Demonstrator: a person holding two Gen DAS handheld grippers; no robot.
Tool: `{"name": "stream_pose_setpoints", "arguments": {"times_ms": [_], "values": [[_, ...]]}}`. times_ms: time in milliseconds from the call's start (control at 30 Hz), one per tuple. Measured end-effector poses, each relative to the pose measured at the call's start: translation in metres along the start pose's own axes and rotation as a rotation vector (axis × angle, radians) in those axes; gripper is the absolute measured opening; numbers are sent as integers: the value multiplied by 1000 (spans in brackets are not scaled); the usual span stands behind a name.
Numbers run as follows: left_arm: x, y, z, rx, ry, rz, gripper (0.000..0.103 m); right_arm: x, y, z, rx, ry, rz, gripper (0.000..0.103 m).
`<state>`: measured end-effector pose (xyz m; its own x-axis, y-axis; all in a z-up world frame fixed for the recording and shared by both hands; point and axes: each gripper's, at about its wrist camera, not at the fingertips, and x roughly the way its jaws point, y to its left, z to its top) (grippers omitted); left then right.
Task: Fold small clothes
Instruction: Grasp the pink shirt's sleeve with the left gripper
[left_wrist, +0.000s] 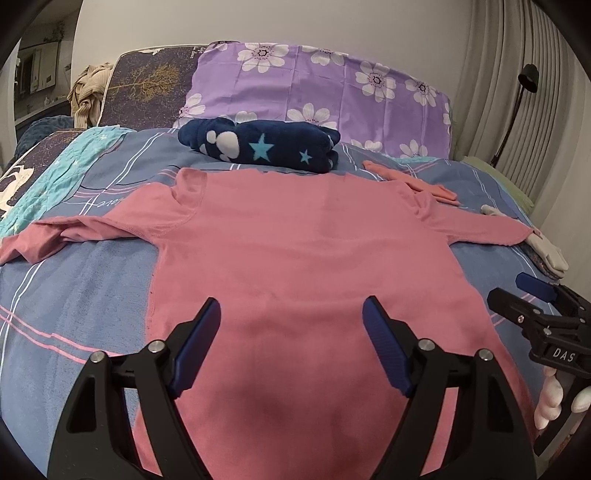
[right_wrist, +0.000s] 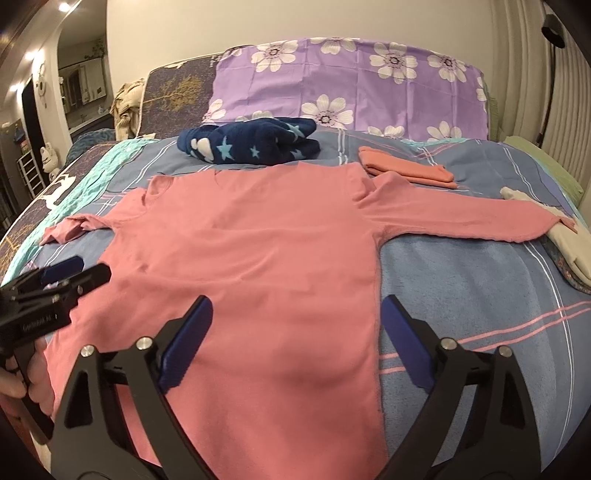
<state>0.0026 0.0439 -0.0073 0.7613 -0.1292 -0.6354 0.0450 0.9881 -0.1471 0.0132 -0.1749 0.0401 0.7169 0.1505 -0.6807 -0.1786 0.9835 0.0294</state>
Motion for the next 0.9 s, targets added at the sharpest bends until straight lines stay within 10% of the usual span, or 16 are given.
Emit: {"name": "stream_pose_setpoints", "arguments": {"times_ms": [233,700,900], "values": [[-1,48,24,-97,-20,22,65,2,2,3,-14,4,1,87],[61,328,100,-799,98,395,65,22,-11,0,21,56,-57,87],[98,385,98,-948,207,490,65,34,-14,2,30,76,-75,87]]}}
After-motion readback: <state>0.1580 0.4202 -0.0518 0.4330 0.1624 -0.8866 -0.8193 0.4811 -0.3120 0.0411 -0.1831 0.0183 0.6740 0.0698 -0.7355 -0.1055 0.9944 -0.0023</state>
